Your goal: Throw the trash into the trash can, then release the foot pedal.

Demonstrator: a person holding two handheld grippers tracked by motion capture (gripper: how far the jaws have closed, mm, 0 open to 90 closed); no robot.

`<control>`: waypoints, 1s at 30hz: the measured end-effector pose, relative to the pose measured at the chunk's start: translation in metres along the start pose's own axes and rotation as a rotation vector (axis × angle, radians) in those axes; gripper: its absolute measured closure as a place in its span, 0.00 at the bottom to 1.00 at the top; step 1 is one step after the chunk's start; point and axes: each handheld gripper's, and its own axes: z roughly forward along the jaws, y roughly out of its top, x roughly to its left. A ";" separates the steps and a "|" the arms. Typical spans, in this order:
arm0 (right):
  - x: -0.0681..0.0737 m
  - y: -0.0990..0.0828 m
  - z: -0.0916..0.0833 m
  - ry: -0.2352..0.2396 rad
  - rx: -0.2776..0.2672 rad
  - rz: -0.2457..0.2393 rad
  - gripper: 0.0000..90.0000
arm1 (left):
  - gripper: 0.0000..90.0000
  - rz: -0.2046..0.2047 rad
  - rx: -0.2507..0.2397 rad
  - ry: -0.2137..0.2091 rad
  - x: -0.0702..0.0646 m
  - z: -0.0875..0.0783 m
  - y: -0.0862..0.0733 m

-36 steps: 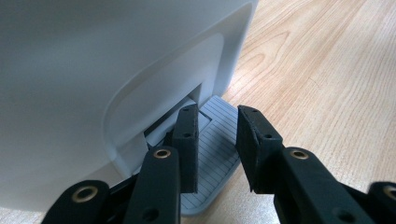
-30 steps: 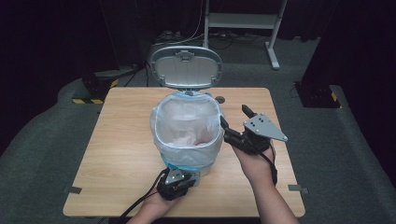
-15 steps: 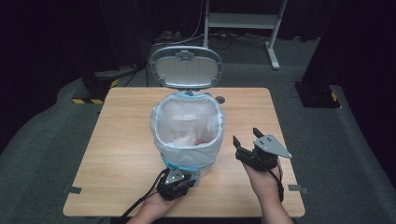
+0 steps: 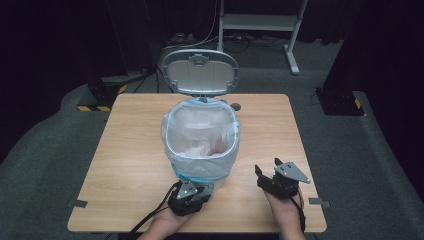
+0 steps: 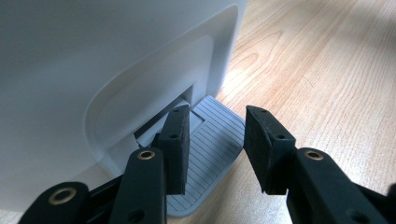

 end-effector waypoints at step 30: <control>-0.013 -0.031 0.012 -0.021 0.101 0.014 0.30 | 0.57 -0.067 0.002 0.113 0.031 -0.050 -0.034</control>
